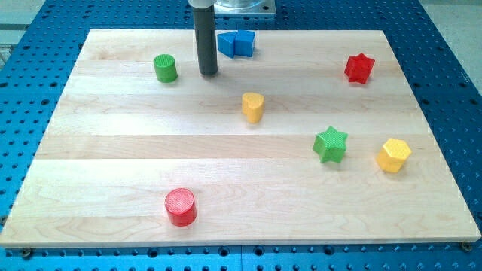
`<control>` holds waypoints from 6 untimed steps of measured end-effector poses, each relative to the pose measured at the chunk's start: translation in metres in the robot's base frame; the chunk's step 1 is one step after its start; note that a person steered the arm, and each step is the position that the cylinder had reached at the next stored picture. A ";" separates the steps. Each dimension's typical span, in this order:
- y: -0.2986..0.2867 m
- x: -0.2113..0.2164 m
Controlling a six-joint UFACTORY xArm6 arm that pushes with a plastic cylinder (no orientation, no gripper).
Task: Move your arm towards the heart
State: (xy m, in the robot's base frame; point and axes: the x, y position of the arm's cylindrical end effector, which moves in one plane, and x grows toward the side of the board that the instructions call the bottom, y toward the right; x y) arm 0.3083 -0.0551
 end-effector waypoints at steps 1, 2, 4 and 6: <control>0.005 0.011; 0.047 0.057; 0.177 0.093; 0.012 0.112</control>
